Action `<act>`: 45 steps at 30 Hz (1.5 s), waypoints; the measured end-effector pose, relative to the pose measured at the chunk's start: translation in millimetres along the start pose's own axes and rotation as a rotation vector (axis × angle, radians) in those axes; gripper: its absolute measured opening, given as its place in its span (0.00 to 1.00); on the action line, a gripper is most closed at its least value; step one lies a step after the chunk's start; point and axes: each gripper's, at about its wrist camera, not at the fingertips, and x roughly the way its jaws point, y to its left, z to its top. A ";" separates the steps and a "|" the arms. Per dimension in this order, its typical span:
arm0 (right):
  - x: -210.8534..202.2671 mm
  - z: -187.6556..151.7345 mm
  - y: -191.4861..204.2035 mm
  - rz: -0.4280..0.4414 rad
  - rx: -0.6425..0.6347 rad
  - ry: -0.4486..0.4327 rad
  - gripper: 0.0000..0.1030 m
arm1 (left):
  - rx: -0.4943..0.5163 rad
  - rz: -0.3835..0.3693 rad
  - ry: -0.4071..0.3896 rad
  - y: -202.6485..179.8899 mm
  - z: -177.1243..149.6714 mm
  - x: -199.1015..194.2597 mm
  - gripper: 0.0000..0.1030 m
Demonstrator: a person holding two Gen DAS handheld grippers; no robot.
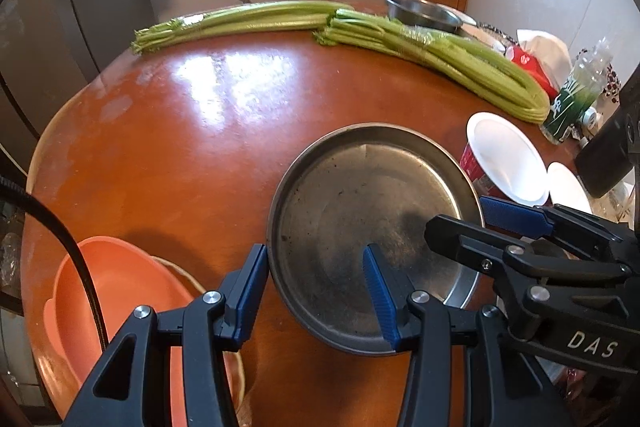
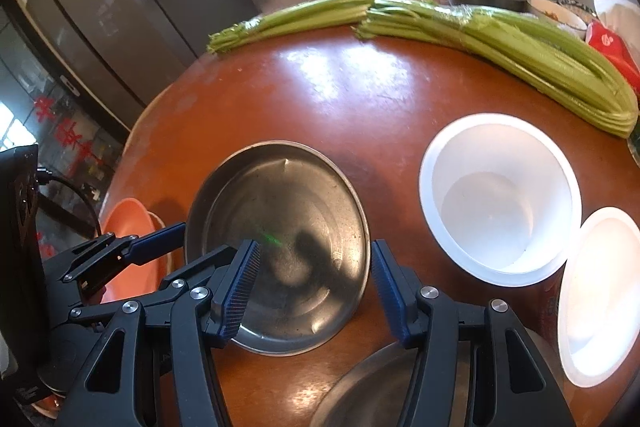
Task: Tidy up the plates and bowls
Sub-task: 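Lift the steel pan with the left tool and carry it over the pink plate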
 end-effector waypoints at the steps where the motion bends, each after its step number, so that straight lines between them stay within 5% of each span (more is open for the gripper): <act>1: -2.5 0.0 2.9 0.005 -0.006 -0.006 0.58 | -0.003 0.001 -0.007 1.6 -0.9 -3.2 0.48; 24: -13.8 1.1 92.2 0.071 -0.130 -0.061 0.58 | -0.088 0.012 -0.126 77.7 -31.4 -71.4 0.48; 45: 40.8 -4.6 158.9 0.071 -0.159 0.028 0.58 | -0.093 -0.016 -0.076 155.5 -55.4 -65.0 0.48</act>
